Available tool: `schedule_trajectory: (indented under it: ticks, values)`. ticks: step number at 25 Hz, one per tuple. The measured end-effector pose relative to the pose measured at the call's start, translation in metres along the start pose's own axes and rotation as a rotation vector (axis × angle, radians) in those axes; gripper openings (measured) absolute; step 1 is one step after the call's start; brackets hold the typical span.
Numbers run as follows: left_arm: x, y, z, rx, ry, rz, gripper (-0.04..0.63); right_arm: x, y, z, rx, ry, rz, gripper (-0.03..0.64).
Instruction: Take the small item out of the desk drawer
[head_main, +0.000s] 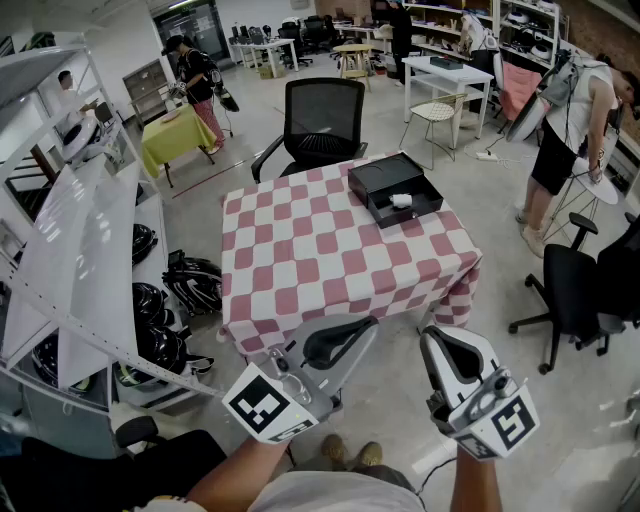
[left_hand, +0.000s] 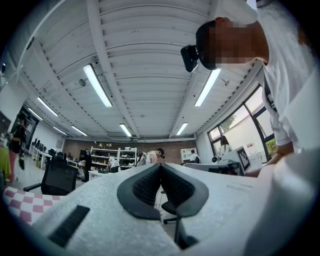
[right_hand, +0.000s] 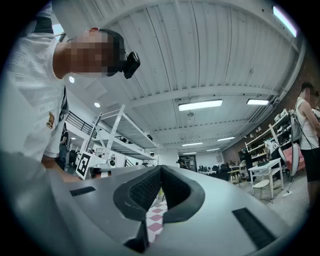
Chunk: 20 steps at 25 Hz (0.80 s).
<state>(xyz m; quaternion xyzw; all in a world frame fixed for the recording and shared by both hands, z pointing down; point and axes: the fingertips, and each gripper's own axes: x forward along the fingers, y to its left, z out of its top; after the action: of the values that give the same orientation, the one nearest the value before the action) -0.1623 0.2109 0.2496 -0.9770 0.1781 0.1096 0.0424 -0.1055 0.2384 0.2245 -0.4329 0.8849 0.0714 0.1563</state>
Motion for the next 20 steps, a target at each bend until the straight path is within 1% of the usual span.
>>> schedule_trajectory:
  ticks: [3,7,11,14,20]
  values:
    - [0.002,0.001,0.002,0.017,-0.026,-0.001,0.014,0.002,-0.002,0.002,0.001,-0.008,-0.003,0.011]
    - [0.004,0.001,-0.004,0.003,0.005,0.001,0.014,0.002,-0.005,0.001,-0.004,-0.006,-0.001,0.011]
    - [0.008,0.001,-0.004,0.003,0.005,0.002,0.014,0.0,-0.006,0.003,-0.004,-0.002,0.012,0.011]
    - [0.013,0.001,-0.002,0.014,-0.011,0.005,0.014,-0.001,-0.01,0.007,0.008,-0.012,0.014,0.012]
    - [0.026,0.001,0.001,0.034,-0.031,0.018,0.014,-0.014,-0.025,0.004,-0.003,0.011,0.02,0.011]
